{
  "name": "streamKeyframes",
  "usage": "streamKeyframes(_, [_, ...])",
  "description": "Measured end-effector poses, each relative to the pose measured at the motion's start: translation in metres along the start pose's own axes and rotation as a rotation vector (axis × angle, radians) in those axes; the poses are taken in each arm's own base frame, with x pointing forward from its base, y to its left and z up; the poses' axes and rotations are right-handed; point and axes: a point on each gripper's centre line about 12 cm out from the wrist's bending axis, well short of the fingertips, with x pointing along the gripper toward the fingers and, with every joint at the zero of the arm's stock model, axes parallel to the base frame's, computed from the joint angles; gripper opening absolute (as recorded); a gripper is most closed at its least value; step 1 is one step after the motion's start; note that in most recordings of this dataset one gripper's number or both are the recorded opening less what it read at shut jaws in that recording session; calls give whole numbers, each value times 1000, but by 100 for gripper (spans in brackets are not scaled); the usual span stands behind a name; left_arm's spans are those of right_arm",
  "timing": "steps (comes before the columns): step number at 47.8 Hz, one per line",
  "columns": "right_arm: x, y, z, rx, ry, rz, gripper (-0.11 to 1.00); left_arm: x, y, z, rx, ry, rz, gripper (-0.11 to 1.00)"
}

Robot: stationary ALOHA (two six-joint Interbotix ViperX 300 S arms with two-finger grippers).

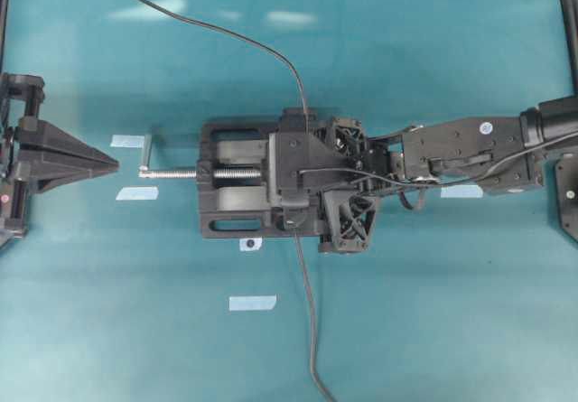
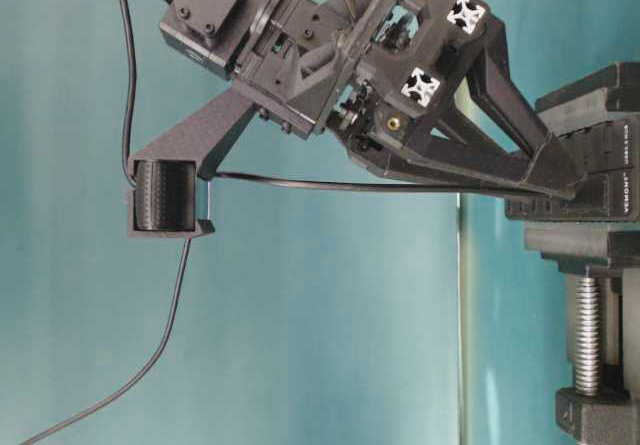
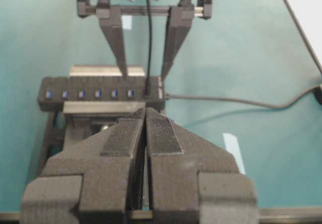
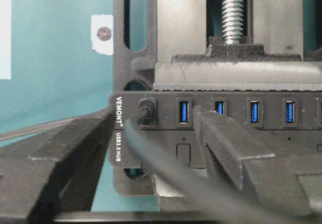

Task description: Insert the USB into the front port of the fixed hub.

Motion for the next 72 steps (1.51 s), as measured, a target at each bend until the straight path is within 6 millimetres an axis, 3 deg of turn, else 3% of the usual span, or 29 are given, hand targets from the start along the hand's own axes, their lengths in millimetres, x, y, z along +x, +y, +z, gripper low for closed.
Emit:
streamKeyframes(12, [-3, 0, -3, -3, 31, -1, 74, 0, 0, 0, 0, 0, 0, 0])
streamKeyframes(42, [-39, 1, 2, -3, -63, 3, 74, 0, 0, 0, 0, 0, 0, 0])
streamKeyframes(72, [-50, 3, -4, -3, -112, 10, 74, 0, 0, 0, 0, 0, 0, 0])
